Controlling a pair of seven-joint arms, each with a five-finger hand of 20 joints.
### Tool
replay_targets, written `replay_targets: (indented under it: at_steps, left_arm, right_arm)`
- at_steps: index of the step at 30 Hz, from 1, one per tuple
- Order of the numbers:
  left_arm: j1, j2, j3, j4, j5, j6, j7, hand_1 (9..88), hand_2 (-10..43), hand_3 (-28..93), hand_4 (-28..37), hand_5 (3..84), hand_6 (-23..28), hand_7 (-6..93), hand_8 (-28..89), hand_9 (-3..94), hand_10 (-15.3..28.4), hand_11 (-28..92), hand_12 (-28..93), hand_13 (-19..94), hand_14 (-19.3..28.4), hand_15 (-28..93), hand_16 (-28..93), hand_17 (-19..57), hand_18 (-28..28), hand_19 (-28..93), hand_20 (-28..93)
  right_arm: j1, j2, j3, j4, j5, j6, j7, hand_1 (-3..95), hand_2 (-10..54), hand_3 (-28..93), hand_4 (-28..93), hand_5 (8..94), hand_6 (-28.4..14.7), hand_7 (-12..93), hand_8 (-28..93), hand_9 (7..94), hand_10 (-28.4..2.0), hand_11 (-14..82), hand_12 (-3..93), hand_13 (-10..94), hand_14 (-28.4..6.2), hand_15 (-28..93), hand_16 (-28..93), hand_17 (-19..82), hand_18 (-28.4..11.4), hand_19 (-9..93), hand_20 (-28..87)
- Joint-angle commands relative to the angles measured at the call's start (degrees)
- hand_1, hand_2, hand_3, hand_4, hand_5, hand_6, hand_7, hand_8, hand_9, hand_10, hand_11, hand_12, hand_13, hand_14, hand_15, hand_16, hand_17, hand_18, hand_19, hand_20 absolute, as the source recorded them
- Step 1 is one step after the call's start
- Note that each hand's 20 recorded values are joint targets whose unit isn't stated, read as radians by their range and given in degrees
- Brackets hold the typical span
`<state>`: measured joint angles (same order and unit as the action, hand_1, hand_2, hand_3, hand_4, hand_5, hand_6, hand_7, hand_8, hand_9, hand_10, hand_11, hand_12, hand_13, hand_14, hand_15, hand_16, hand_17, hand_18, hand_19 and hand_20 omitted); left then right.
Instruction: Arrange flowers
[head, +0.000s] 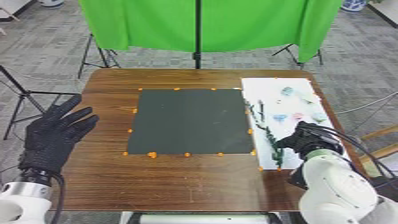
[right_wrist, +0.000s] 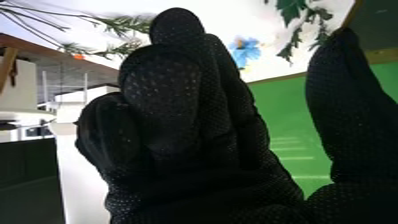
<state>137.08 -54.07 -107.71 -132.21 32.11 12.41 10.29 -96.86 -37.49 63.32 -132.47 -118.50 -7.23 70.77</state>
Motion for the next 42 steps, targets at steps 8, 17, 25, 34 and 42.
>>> replay_targets:
  at_steps: [8,17,25,34,42]
  left_arm:
    - [-0.1,0.19,0.44,0.25,0.32,-0.13,-0.90,20.3,8.2,76,-28.3,33.4,8.5,10.1,-8,29.4,19.7,25,11,22,27.1,47,-9,-10.0,28.3,57,-3]
    - [-0.3,0.11,0.64,0.32,0.24,-0.09,-0.94,20.3,8.2,76,-28.3,33.4,8.5,10.1,-8,29.4,19.7,25,11,22,27.1,47,-9,-10.0,28.3,57,-3]
    - [-0.5,0.12,0.81,0.48,0.25,-0.11,-1.11,20.3,8.2,76,-28.3,33.4,8.5,10.0,-8,29.4,19.7,25,11,22,27.2,47,-9,-10.0,28.3,57,-3]
    - [-0.6,0.06,0.76,0.50,0.31,-0.15,-1.27,20.3,8.2,76,-28.3,33.4,8.5,10.0,-8,29.4,19.7,25,11,22,27.2,47,-9,-10.0,28.3,57,-3]
    - [-0.4,0.01,0.69,0.40,0.24,-0.15,-1.16,20.4,8.2,76,-28.3,33.4,8.5,10.0,-8,29.4,19.7,25,11,22,27.2,47,-9,-10.0,28.3,57,-3]
  right_arm:
    - [4.8,0.3,-7.9,4.6,-1.7,-2.2,2.9,34.8,-5.3,67,-19,69.6,-11.6,15,-8,77.9,-20.0,36.0,19.4,79,-12.8,66,15,58,-17.0,93,38]
    - [8.6,-0.4,-13.3,7.3,-2.3,-4.0,3.2,34.7,-5.4,67,-19,70.2,-11.6,15,-8,77.8,-20.0,36.4,19.5,79,-12.9,66,16,57,-17.0,93,38]
    - [13.4,0.0,-21.4,8.6,-5.5,-5.7,2.8,35.3,-6.2,67,-20,71.3,-10.9,16,-8,77.8,-19.7,36.8,19.7,78,-12.9,66,16,57,-17.4,93,39]
    - [16.2,-0.3,-28.2,12.0,-7.0,-8.6,2.4,39.5,-8.9,68,-21,73.6,-8.9,20,-8,78.7,-18.2,38.8,20.1,78,-12.1,66,16,56,-17.8,93,39]
    - [14.1,0.9,-28.5,13.9,-7.6,1.3,-2.2,55.6,-9.5,69,-27,80.6,-5.0,23,10,87.3,-12.4,35.8,25.0,85,-7.3,63,18,55,-19.1,93,45]
